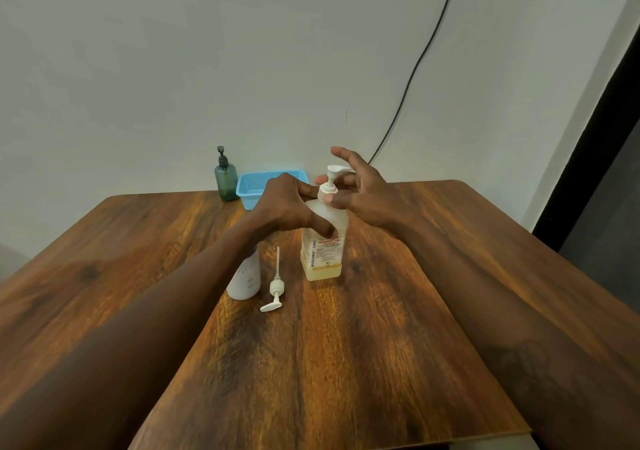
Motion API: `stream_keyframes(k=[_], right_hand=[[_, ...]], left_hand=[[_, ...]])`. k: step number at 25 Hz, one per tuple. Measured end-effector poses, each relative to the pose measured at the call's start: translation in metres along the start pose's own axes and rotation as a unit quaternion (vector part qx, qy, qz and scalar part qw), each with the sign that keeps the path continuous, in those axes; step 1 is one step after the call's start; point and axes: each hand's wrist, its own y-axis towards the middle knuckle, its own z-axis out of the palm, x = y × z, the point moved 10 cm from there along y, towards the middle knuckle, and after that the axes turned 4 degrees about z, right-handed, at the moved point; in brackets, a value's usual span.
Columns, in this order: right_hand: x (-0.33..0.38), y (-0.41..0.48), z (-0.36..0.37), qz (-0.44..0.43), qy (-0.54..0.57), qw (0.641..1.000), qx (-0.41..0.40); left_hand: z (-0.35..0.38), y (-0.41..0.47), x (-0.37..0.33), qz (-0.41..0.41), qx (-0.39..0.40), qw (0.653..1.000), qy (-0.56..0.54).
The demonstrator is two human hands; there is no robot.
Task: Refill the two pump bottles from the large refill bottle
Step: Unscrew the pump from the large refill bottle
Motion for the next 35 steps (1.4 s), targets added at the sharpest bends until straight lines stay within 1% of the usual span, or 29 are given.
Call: stream_keyframes(k=[1, 3, 4, 5, 7, 9, 10, 11, 13, 15, 18, 22, 24, 26, 29, 31, 33, 35], right_hand=[[0.003, -0.001, -0.005, -0.007, -0.057, 0.998, -0.038], [0.015, -0.007, -0.019, -0.03, -0.188, 0.971, -0.144], [0.02, -0.009, -0.024, -0.041, -0.22, 0.959, -0.177], [0.022, -0.01, -0.025, -0.052, -0.224, 0.955, -0.185], [0.017, -0.007, -0.024, -0.062, -0.177, 0.97, -0.157], [0.014, -0.007, -0.023, -0.078, -0.084, 0.987, -0.11], [0.016, -0.009, -0.027, -0.092, -0.033, 0.99, -0.105], [0.019, -0.011, -0.033, -0.105, 0.012, 0.988, -0.116], [0.025, -0.015, -0.052, -0.122, 0.063, 0.976, -0.168], [0.029, -0.022, -0.071, -0.142, 0.095, 0.959, -0.227], [0.024, -0.032, -0.095, -0.172, 0.194, 0.926, -0.273], [0.011, -0.043, -0.115, -0.182, 0.224, 0.896, -0.337], [0.003, -0.046, -0.12, -0.183, 0.231, 0.888, -0.353], [-0.006, -0.045, -0.12, -0.168, 0.208, 0.901, -0.343], [-0.031, -0.04, -0.1, -0.103, 0.066, 0.942, -0.313], [-0.057, -0.039, -0.077, -0.052, 0.015, 0.959, -0.278], [-0.079, -0.041, -0.055, -0.037, -0.03, 0.969, -0.244], [-0.097, -0.044, -0.036, -0.034, -0.088, 0.97, -0.222]], left_hand=[[0.001, 0.001, 0.001, -0.007, -0.004, 1.0, 0.005], [0.003, 0.003, 0.003, -0.025, -0.008, 1.0, 0.009], [0.005, 0.005, 0.003, -0.026, -0.005, 1.0, 0.008], [0.006, 0.006, 0.003, -0.025, -0.002, 1.0, 0.006], [0.007, 0.005, 0.004, -0.022, 0.003, 1.0, -0.001], [0.007, 0.005, 0.007, -0.025, 0.004, 1.0, -0.004], [0.008, 0.005, 0.009, -0.027, 0.005, 1.0, -0.001], [0.008, 0.005, 0.011, -0.029, 0.007, 1.0, 0.002], [0.009, 0.004, 0.015, -0.035, 0.006, 0.999, 0.003], [0.008, 0.004, 0.018, -0.039, 0.002, 0.999, -0.003], [0.008, 0.006, 0.022, -0.045, 0.004, 0.999, -0.001], [0.011, 0.008, 0.031, -0.055, 0.012, 0.998, 0.006], [0.014, 0.008, 0.032, -0.055, 0.017, 0.998, 0.008], [0.015, 0.009, 0.031, -0.053, 0.014, 0.998, 0.008], [0.016, 0.01, 0.027, -0.051, 0.002, 0.999, 0.0], [0.019, 0.011, 0.026, -0.045, 0.002, 0.999, 0.009], [0.022, 0.011, 0.025, -0.038, 0.003, 0.999, 0.021], [0.024, 0.011, 0.027, -0.037, 0.004, 0.999, 0.022]])
